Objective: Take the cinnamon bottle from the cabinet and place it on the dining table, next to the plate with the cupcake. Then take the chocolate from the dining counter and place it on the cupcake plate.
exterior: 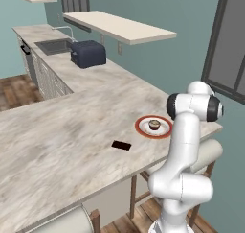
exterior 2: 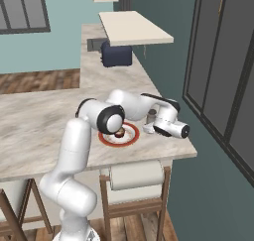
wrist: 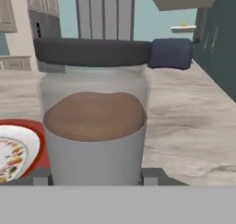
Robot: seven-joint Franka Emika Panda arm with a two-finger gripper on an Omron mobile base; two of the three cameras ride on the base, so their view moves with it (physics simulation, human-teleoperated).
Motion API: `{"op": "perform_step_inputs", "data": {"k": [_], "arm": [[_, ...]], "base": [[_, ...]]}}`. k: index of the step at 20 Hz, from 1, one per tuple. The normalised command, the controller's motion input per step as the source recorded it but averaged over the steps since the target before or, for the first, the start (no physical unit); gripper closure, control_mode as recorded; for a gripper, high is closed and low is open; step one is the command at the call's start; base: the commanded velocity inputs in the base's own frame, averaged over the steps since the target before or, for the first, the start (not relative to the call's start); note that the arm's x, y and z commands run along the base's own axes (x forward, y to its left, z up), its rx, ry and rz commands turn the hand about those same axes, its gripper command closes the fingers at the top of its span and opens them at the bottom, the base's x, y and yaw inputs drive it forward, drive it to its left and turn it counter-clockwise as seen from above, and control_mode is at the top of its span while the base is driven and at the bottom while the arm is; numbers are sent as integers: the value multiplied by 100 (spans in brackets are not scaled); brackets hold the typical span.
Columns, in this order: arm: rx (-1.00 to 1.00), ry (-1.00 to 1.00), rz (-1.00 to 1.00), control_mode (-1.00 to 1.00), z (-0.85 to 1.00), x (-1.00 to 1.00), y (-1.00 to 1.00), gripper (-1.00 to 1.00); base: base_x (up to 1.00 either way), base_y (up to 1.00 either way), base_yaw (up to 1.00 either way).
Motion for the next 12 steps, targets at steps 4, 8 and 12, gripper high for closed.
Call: {"op": "perform_step_inputs", "data": {"k": [4, 8, 12], "arm": [[-2, -10, -5, -100, -45, 1, 6, 100], [-4, -13, -4, -100, -56, -1, 4, 100], [-16, -15, -6, -100, -58, 3, 5, 100]], "base": [[0, 0, 0], [0, 0, 0], [0, 0, 0]]}}
